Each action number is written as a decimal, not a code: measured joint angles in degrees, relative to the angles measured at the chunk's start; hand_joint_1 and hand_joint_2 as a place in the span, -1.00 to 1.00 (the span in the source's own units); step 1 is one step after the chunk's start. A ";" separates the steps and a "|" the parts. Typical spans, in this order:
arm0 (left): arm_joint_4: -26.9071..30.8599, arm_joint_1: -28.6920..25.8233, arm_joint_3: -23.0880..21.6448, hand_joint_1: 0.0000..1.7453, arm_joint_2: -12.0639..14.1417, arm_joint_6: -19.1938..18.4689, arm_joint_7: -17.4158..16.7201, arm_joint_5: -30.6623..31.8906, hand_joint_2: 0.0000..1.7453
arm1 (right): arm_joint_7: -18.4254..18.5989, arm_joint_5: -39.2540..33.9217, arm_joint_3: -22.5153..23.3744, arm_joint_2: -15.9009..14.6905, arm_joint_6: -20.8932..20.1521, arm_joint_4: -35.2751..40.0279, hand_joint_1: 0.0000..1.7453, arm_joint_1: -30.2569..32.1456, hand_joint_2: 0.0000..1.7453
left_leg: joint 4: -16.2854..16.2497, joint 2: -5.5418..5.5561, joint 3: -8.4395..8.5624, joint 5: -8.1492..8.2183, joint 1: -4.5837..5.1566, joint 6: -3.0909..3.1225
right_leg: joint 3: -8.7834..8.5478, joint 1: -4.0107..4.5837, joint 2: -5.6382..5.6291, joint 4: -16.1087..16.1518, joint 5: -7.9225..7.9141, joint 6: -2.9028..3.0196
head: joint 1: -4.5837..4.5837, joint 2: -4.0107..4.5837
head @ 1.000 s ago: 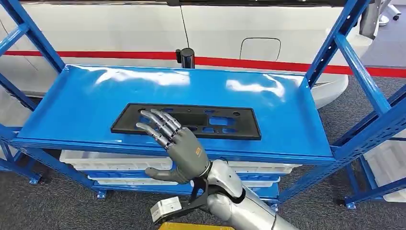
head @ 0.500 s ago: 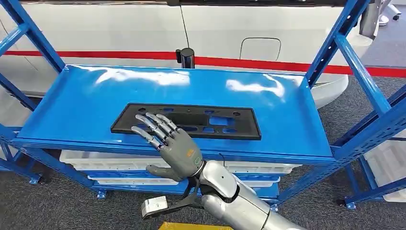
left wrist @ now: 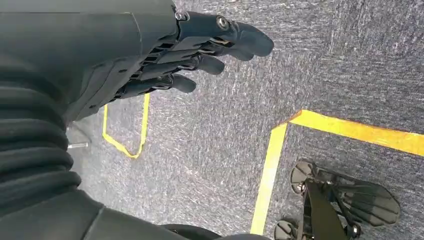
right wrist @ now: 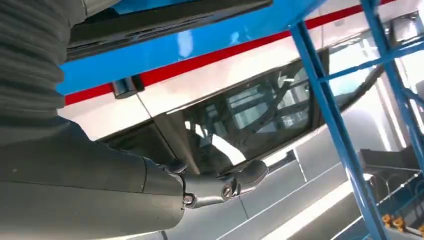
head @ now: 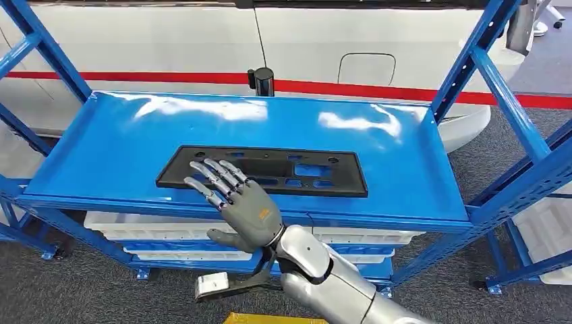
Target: Take the parts from the cabinet and place them on the table.
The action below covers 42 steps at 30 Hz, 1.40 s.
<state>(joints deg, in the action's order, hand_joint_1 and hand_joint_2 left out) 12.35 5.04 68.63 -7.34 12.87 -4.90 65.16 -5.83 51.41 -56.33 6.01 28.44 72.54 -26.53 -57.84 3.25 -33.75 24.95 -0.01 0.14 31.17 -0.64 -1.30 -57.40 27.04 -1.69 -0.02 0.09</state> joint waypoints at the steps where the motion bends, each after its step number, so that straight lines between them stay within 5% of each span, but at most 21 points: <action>1: 0.00 0.00 -0.02 -1.00 0.00 0.00 -0.07 0.22 1.00 | 0.46 0.61 0.02 0.33 0.13 -0.59 -1.00 -0.16 1.00 | 0.00 0.00 0.00 0.00 0.00 0.00 | 0.00 0.00 0.00 0.00 0.00 0.00 | 0.02 -0.02; 42: -0.02 0.03 -2.03 -1.00 -0.07 -0.18 0.18 3.67 1.00 | 7.38 8.37 2.03 11.71 1.75 -28.50 -1.00 -6.30 1.00 | 0.00 -0.01 0.00 -0.02 -0.01 -0.01 | 0.02 0.00 0.00 -0.01 0.00 0.00 | 0.02 -0.02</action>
<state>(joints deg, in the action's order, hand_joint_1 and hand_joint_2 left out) 12.33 5.07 66.60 -7.41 12.70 -4.72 68.83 1.55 59.78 -54.29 17.73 30.18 44.05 -32.83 -57.85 3.25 -33.76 24.93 -0.02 0.13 31.19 -0.64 -1.30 -57.41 27.04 -1.69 0.00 0.07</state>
